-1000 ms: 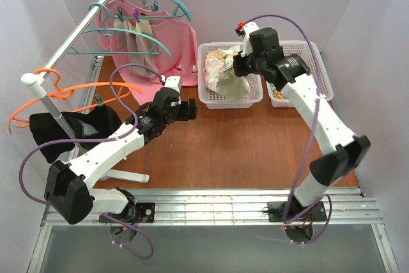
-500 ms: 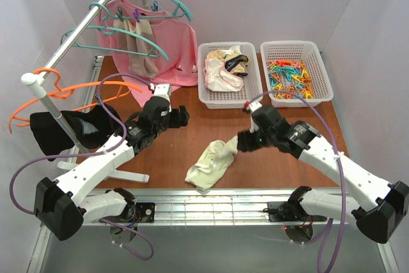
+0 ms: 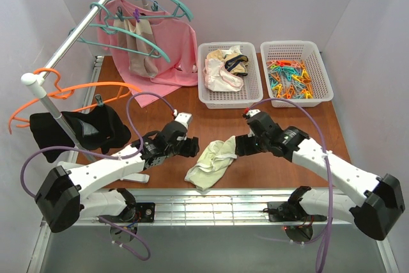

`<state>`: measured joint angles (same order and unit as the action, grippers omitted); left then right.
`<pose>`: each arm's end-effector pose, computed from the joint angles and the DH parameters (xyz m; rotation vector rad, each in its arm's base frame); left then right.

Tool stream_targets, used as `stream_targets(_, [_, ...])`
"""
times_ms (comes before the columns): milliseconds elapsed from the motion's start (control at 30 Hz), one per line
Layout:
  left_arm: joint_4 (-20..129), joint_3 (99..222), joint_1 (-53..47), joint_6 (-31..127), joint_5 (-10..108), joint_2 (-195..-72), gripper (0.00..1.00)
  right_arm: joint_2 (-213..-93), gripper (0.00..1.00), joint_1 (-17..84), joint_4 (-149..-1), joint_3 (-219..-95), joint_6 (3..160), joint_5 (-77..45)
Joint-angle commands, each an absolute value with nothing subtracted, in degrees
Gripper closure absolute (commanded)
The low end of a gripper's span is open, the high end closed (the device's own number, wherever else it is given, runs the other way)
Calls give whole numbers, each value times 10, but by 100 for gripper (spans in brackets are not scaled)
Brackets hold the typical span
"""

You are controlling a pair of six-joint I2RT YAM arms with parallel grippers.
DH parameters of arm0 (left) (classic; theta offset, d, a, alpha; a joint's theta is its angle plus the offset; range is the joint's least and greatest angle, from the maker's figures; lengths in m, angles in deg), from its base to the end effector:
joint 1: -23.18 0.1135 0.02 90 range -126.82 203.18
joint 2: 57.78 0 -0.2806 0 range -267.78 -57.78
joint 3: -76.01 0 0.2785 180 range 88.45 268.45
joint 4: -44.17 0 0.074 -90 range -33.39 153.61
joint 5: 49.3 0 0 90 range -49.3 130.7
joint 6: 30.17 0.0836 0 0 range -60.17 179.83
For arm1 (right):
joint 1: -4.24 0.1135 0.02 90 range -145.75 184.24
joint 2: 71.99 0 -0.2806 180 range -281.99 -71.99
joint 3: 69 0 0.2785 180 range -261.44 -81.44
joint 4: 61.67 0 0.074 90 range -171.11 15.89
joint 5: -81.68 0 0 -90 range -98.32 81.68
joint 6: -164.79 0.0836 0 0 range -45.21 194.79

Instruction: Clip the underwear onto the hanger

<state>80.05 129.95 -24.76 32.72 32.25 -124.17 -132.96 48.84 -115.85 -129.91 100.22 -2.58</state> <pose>0.1992 -0.2024 0.1935 0.3745 2.4180 -0.4237 0.1869 0.1725 0.2310 -0.3840 2.5218 0.3674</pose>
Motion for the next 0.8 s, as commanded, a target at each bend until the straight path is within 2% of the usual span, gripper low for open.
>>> stream_targets(0, [802, 1263, -272, 307, 318, -1234, 19, -1369, 19, 490, -1052, -1282, 1019, -48])
stream_targets(233, [817, 1226, -299, 267, 302, -1211, 26, -1470, 23, 476, -971, -1290, 1007, -58])
stream_targets(500, [827, 1202, -343, 236, 318, -1187, 33, -1518, 31, 441, -931, -1272, 1008, -96])
stream_targets(767, [839, 1166, -374, 189, 324, -1166, 37, -1548, 50, 438, -914, -1253, 1010, -145])
